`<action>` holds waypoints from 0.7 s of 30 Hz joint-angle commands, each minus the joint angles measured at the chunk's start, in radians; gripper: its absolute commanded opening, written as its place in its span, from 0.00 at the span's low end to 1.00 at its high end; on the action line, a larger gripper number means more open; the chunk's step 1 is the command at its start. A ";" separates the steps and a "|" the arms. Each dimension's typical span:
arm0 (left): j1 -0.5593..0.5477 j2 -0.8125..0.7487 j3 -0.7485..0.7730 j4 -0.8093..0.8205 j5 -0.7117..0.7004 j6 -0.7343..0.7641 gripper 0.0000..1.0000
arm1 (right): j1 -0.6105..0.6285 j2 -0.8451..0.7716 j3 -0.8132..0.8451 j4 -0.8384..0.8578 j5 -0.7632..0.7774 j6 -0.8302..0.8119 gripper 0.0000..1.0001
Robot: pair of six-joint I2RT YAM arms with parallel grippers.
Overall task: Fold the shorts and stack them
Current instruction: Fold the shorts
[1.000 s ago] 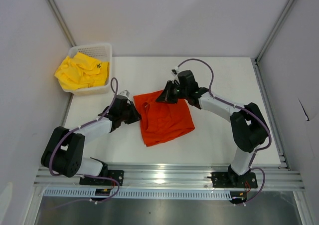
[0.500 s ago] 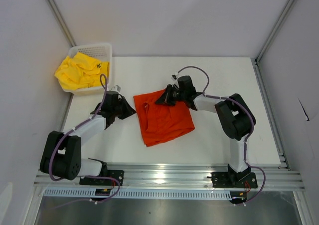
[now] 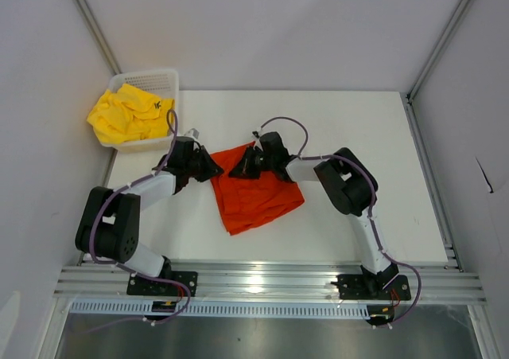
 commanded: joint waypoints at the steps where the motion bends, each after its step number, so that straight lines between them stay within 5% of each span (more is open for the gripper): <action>1: 0.008 0.034 0.033 0.049 0.011 -0.005 0.08 | 0.024 0.020 0.051 -0.012 0.083 -0.019 0.00; 9: 0.008 -0.026 0.042 -0.011 -0.112 0.023 0.04 | 0.038 -0.055 -0.002 -0.032 0.148 -0.085 0.04; 21: 0.040 0.186 0.167 -0.022 -0.130 0.067 0.00 | 0.056 -0.267 -0.156 0.060 0.110 -0.091 0.16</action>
